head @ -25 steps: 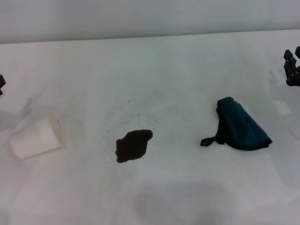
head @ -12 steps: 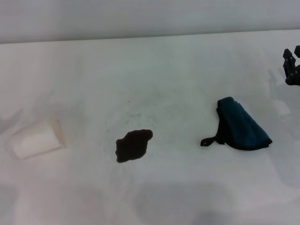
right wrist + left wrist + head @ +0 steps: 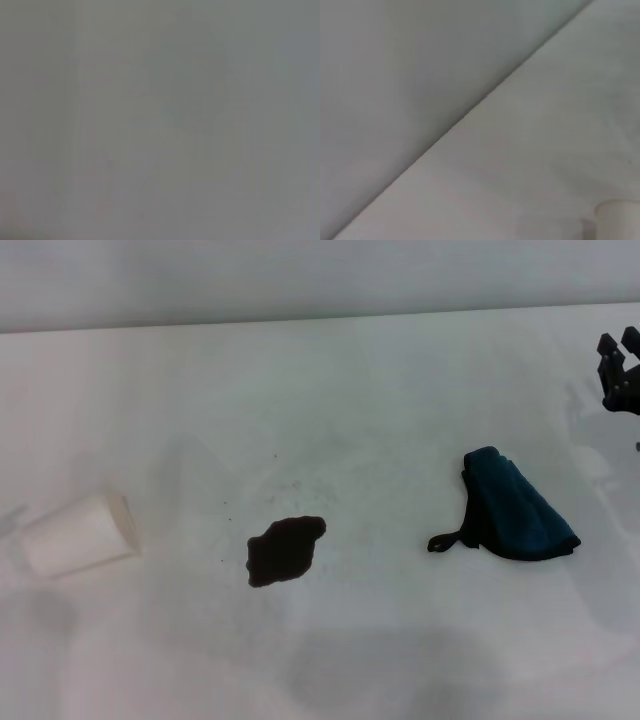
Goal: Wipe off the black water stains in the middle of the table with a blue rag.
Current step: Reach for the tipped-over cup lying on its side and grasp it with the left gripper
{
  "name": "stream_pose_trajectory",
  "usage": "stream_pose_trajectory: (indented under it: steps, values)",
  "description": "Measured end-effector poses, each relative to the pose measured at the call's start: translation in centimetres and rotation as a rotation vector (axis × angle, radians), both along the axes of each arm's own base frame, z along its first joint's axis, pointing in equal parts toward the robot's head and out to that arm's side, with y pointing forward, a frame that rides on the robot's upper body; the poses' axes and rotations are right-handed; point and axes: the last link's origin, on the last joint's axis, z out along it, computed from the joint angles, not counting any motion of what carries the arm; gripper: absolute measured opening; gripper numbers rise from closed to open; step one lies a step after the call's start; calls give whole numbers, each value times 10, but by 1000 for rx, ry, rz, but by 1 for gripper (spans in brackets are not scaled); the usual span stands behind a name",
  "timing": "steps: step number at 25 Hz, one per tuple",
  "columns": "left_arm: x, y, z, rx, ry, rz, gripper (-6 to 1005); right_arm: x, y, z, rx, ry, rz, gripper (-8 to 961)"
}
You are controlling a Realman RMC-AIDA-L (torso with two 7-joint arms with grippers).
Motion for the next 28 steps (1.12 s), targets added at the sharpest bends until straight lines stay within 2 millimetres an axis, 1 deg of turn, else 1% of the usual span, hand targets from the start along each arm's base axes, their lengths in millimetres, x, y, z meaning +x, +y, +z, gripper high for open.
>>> stream_pose_trajectory:
  steps: [3,6,10,14,20,28]
  values:
    - [9,3,-12,-36,31,-59,880,-2,2,-1,-3,2,2,266]
    - [11,3,-22,-82,49,-79,879,-2,2,-1,-4,3,2,266]
    - [9,0,-37,-169,48,-78,879,0,-1,-2,-4,4,-4,265]
    - [3,-4,-46,-227,63,-72,878,2,-3,-2,-4,5,-9,265]
    - [-4,-4,-59,-274,78,-72,871,3,-4,-2,-6,6,-13,266]
    - [-7,0,-79,-308,67,-112,852,3,-4,-3,-6,6,-13,265]
